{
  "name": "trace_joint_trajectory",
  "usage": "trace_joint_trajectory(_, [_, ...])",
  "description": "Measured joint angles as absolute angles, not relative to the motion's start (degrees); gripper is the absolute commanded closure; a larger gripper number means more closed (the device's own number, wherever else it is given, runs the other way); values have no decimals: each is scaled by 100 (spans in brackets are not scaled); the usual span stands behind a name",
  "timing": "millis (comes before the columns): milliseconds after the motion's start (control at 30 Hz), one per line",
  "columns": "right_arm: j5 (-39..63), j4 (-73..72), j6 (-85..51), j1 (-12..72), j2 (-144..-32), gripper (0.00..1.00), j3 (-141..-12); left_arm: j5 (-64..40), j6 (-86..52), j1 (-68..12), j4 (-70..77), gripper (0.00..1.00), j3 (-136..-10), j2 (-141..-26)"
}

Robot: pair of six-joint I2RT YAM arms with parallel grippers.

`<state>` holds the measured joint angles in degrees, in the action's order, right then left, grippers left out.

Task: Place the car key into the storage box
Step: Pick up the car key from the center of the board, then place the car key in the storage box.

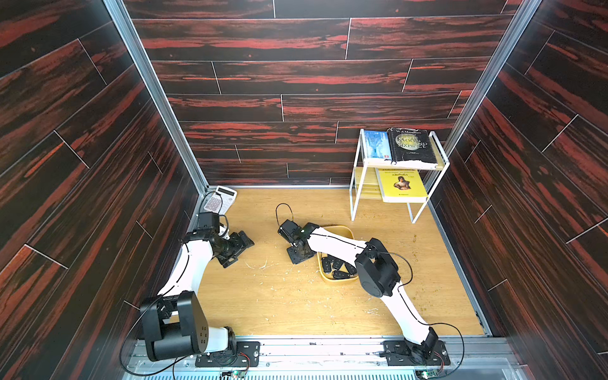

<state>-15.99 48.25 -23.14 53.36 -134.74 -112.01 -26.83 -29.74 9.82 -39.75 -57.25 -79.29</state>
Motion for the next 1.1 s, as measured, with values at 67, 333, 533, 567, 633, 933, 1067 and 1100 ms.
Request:
trace_joint_trajectory(67, [-1601,4842,-2300,5354,-13290,66,-11122,-2703,-3033,982,-3817,10,-5605,-7824])
trace_joint_trajectory(333, [-1426,4759,-2139,5369,-11854,65,-11017,-2766,-3227,987,-3079,9,-5441,-7299])
trace_joint_trajectory(533, [-1511,4805,-2185,5234,-10816,62,-10667,-3350,-3638,950,-2025,0,-5030,-7264])
trace_joint_trajectory(567, [-1551,4814,-2193,5175,-10637,62,-10460,-3420,-3701,908,-1876,0,-4952,-7251])
trace_joint_trajectory(633, [-1592,4845,-2209,5048,-10346,62,-10016,-3522,-3736,788,-1688,0,-4928,-7247])
trace_joint_trajectory(933, [-1634,4504,-2235,4722,-9889,64,-8042,-3671,-3605,-349,-1494,0,-5878,-7555])
trace_joint_trajectory(1067, [-1553,4174,-2231,4517,-9889,64,-7636,-3575,-3673,-744,-1579,0,-6497,-8195])
trace_joint_trajectory(1100, [-1531,4093,-2228,4438,-9889,64,-7572,-3553,-3684,-836,-1636,0,-6648,-8372])
